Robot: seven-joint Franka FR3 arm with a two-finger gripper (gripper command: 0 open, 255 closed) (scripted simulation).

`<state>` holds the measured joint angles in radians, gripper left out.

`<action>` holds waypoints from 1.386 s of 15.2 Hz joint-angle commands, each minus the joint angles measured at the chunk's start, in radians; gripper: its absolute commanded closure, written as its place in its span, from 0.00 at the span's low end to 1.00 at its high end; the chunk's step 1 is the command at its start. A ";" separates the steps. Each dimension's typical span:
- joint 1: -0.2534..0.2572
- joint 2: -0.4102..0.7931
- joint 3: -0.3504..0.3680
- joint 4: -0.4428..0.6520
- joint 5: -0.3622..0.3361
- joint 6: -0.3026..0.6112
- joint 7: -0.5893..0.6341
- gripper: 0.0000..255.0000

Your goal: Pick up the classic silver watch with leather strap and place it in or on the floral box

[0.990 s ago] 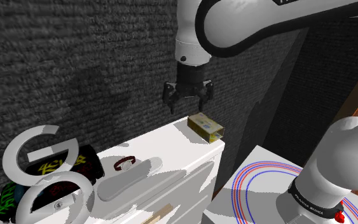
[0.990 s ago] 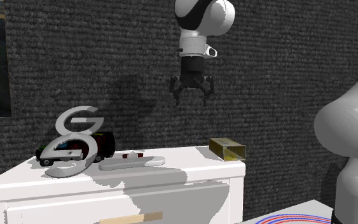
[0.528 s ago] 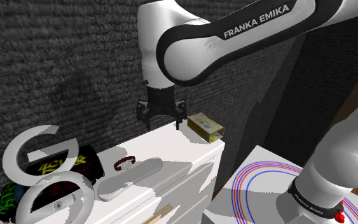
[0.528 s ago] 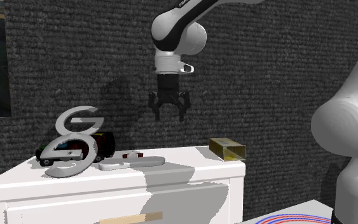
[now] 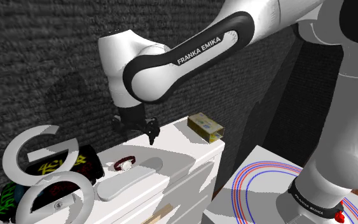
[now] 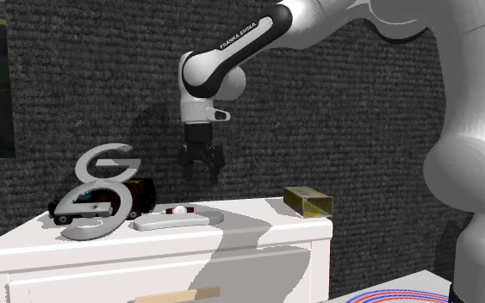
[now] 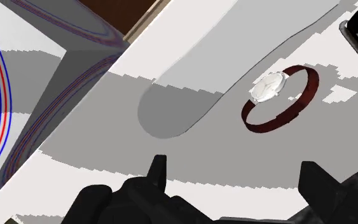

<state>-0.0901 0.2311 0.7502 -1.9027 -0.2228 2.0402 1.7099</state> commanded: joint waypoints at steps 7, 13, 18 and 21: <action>0.081 0.175 -0.055 0.079 -0.112 0.039 0.156 0.00; 0.085 0.191 -0.063 0.064 -0.127 0.067 0.165 0.00; 0.085 0.191 -0.063 0.064 -0.127 0.066 0.165 0.00; 0.085 0.191 -0.063 0.064 -0.127 0.066 0.165 1.00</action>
<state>-0.0047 0.4207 0.6876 -1.8378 -0.3491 2.1058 1.8752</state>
